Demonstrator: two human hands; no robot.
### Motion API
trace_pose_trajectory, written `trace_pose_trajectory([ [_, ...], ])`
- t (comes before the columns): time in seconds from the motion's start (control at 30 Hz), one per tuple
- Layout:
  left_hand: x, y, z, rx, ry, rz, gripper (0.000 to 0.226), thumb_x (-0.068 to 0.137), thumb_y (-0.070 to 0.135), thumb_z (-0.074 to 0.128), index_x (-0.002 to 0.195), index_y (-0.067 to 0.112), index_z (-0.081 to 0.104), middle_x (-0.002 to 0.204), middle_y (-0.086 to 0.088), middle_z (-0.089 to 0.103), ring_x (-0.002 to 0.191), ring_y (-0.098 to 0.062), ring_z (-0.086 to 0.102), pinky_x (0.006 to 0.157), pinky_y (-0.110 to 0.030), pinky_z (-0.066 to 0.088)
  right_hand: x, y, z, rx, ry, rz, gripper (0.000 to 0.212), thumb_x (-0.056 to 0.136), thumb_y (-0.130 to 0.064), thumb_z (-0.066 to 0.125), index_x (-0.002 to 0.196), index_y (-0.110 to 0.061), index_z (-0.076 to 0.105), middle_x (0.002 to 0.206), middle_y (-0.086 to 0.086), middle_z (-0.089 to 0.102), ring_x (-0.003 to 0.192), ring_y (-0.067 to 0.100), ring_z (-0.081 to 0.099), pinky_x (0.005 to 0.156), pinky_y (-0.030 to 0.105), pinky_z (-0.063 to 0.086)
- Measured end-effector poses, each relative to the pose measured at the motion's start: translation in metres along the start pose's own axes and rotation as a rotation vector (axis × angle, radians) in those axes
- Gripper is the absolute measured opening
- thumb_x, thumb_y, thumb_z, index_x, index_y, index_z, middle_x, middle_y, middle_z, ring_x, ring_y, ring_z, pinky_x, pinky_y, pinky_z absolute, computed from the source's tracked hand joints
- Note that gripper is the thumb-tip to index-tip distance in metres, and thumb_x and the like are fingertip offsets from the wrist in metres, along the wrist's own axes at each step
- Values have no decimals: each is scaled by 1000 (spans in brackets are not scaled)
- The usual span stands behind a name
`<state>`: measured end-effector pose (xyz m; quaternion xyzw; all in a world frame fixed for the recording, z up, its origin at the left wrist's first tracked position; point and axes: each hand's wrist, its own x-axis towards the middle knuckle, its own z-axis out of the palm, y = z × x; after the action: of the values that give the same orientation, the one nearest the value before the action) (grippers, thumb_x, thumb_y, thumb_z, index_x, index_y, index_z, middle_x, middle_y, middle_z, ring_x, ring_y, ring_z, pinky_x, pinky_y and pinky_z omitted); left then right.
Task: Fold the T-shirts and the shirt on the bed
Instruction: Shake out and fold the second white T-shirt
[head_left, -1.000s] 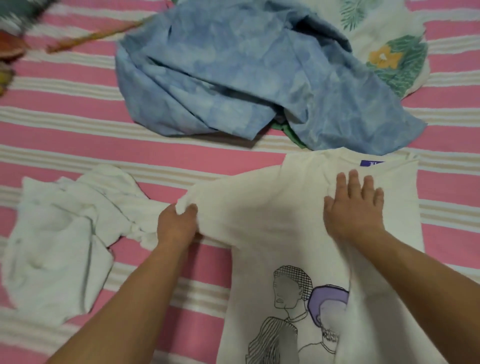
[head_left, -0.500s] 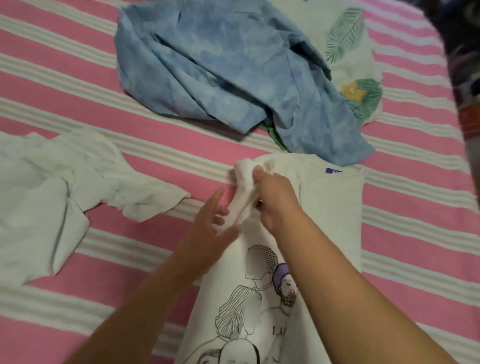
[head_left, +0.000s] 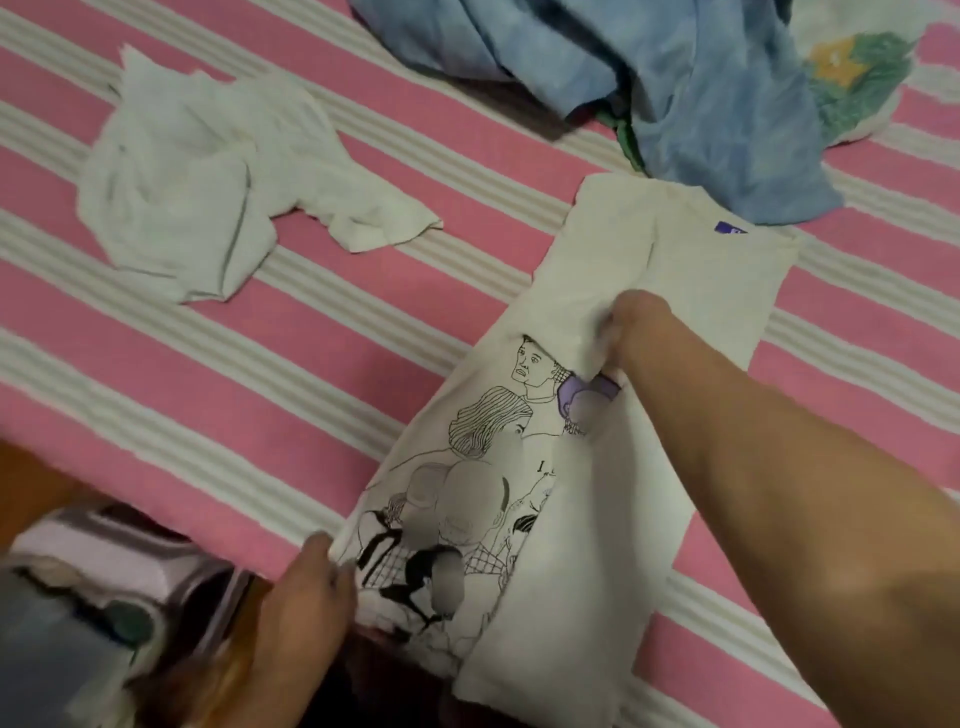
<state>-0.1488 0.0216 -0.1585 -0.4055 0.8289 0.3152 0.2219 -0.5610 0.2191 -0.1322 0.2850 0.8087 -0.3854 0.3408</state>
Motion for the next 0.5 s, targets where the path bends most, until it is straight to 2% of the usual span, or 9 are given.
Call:
trace_pose_trajectory([
  [0.03,-11,-1,-4,-1,57,-12,21,96,25,62,111,28,47,81,-4,68,80,-35,69,71,-39,51,-13,-17,-6,-163,93,-44,15,99,-22,56,112,-15,60,103,0,67,135,28,50,84,27,56],
  [0.07,-23,-3,-4,7,108,1,20,98,24,60,115,25,50,84,-9,69,81,-37,69,72,-41,53,-23,-22,-13,-343,231,-154,38,96,-24,62,131,-11,57,126,1,63,138,29,47,101,36,49],
  [0.1,-37,0,-8,45,147,34,18,98,24,59,115,22,52,85,-11,68,80,-38,69,71,-43,55,-29,-33,-27,-448,320,-282,53,95,-25,62,144,-8,48,146,7,51,141,30,42,110,43,41],
  [0.17,-68,10,-11,134,192,147,16,96,22,63,108,21,52,78,-10,66,70,-38,67,61,-44,54,-36,-43,-55,-406,374,-423,64,99,-27,54,155,-7,31,161,16,30,147,32,32,115,48,31],
  [0.2,-85,17,-10,166,204,207,16,94,21,64,105,21,53,75,-9,66,68,-37,66,58,-42,52,-37,-42,-71,-153,361,-381,61,102,-28,49,155,-6,30,161,17,30,147,33,33,113,46,33],
  [0.27,-119,33,-6,218,214,364,7,96,25,58,99,20,59,78,-2,62,71,-31,62,63,-41,48,-43,-42,-105,548,251,-289,44,106,-29,41,144,-6,47,140,14,55,130,32,53,98,35,43],
  [0.3,-134,40,0,232,214,452,12,96,28,53,92,19,60,80,0,58,75,-27,57,67,-41,45,-45,-31,-121,653,313,-269,37,107,-30,40,134,-10,56,125,9,63,116,29,61,92,31,47],
  [0.4,-163,59,36,219,132,694,15,92,27,53,84,17,62,87,1,52,83,-23,52,75,-38,43,-33,22,-165,491,362,-250,26,106,-32,38,118,-17,56,104,-2,60,89,17,59,83,28,53],
  [0.5,-169,72,90,225,-10,796,7,89,24,60,83,21,61,89,3,55,87,-21,55,83,-34,44,17,81,-185,255,333,-202,27,97,-47,31,91,-29,50,96,-4,54,89,23,59,88,37,59],
])
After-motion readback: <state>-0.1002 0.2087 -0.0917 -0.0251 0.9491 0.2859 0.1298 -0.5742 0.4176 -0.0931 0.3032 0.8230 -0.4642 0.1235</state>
